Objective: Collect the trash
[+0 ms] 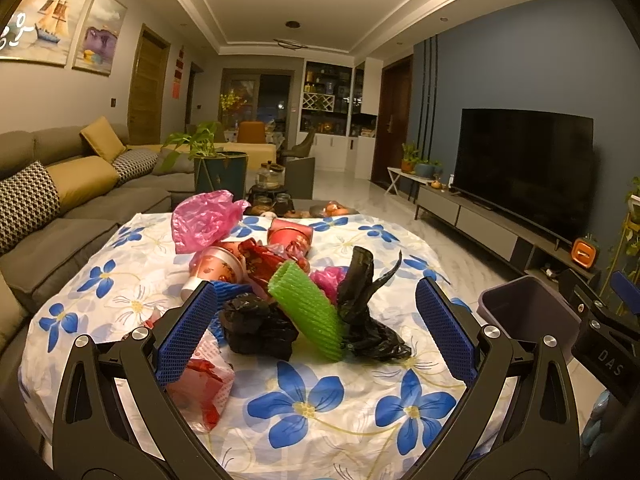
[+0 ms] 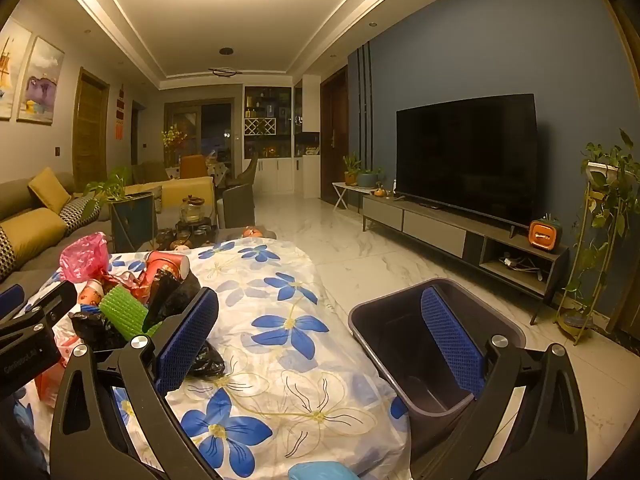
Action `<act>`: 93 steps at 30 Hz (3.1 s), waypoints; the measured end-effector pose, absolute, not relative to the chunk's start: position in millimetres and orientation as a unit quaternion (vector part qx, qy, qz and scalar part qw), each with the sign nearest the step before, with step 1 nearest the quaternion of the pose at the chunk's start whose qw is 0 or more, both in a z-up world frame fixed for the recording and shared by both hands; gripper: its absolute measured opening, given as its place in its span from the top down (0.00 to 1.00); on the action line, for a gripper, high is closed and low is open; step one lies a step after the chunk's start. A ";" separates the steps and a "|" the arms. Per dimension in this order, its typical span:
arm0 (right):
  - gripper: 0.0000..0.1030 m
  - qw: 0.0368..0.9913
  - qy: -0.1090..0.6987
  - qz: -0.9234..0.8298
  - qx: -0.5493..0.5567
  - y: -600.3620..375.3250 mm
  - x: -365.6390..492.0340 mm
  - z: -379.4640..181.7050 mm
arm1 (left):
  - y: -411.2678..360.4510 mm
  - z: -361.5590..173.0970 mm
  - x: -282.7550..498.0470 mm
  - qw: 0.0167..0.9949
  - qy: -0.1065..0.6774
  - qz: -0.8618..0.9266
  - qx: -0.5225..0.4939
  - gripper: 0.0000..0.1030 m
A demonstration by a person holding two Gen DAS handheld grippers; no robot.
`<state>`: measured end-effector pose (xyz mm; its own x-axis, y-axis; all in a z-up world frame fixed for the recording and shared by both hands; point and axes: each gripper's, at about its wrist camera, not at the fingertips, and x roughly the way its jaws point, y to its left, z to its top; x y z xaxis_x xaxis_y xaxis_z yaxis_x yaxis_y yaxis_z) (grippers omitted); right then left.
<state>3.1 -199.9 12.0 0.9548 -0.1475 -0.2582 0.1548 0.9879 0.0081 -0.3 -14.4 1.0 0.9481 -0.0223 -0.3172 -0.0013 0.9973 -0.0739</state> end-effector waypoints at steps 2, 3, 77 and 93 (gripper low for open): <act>0.05 0.989 0.129 -0.077 0.014 -199.9 3.2 12.0 | -11.3 0.9 -1.8 0.986 0.161 -0.004 -0.038 0.05; 0.05 0.989 0.130 -0.076 0.014 -200.0 3.0 12.0 | -11.2 0.9 -1.8 0.986 0.160 -0.004 -0.038 0.05; 0.05 0.988 0.131 -0.077 0.016 -203.1 -1.5 9.3 | -16.2 -0.1 -3.8 0.986 0.163 -0.008 -0.039 0.05; 0.05 0.988 0.132 -0.075 0.016 -202.1 -1.9 7.9 | -14.5 -1.6 -4.1 0.986 0.164 -0.009 -0.041 0.05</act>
